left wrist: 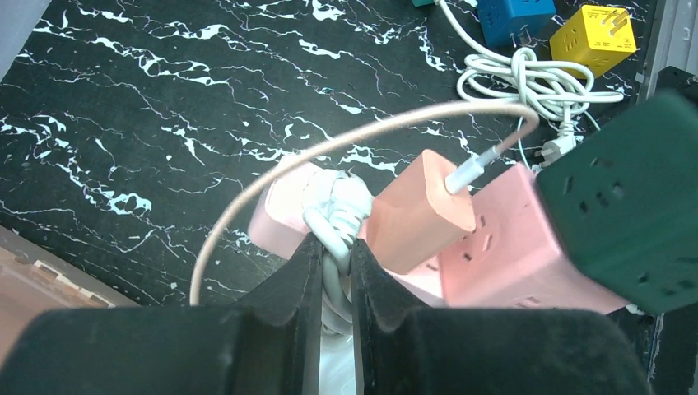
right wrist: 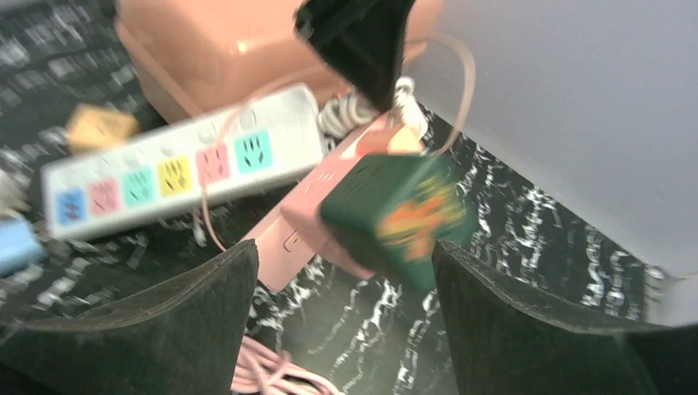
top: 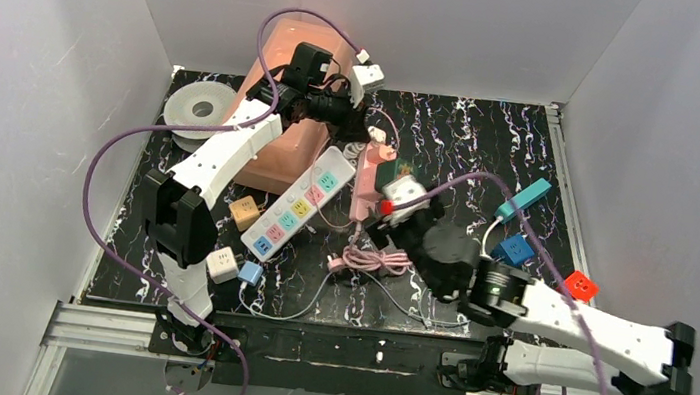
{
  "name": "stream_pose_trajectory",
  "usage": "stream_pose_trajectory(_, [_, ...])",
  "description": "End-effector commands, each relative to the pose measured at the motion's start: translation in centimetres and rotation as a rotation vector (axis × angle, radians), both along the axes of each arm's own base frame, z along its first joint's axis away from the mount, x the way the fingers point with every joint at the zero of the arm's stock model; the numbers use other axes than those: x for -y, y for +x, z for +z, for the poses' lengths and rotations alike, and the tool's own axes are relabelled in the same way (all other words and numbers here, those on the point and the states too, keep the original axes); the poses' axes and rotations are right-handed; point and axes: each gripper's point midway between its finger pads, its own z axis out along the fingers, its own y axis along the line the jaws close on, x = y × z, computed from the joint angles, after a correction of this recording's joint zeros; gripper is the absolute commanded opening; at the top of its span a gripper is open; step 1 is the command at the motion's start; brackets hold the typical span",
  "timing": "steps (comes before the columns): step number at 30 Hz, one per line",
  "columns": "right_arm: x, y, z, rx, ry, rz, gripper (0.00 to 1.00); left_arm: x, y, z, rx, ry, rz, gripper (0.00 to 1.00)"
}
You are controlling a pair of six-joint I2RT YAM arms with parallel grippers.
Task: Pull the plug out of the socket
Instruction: Remove the plug from the socket.
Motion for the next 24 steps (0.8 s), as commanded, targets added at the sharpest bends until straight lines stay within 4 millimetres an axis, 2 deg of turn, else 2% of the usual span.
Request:
stream_pose_trajectory(1, [1.6,-2.1,4.5,-0.141,0.27,0.092,0.85,0.9,-0.7,4.4,0.072,-0.096,-0.044,0.0])
stream_pose_trajectory(5, [4.2,-3.1,5.5,-0.239,0.445,0.102,0.85,0.9,-0.9,4.5,0.068,-0.099,-0.045,0.0])
stream_pose_trajectory(8, [6.6,-3.6,6.2,-0.234,0.592,0.089,0.85,0.8,-1.0,4.4,0.069,-0.098,-0.042,0.0])
stream_pose_trajectory(13, [10.1,-2.5,4.8,-0.227,0.679,-0.041,0.94,0.8,-1.2,4.5,0.065,-0.102,-0.048,0.0])
stream_pose_trajectory(16, [10.3,-1.1,2.7,-0.319,0.674,-0.102,0.93,0.9,-1.5,5.1,0.06,-0.12,-0.052,0.0])
stream_pose_trajectory(20, [9.1,0.9,0.3,-0.504,0.718,-0.09,0.9,1.1,-2.1,6.5,0.044,-0.154,-0.053,0.0])
stream_pose_trajectory(24, [8.6,2.0,0.2,-0.589,0.89,0.079,0.95,1.0,-2.3,7.7,0.023,-0.188,-0.044,0.0])
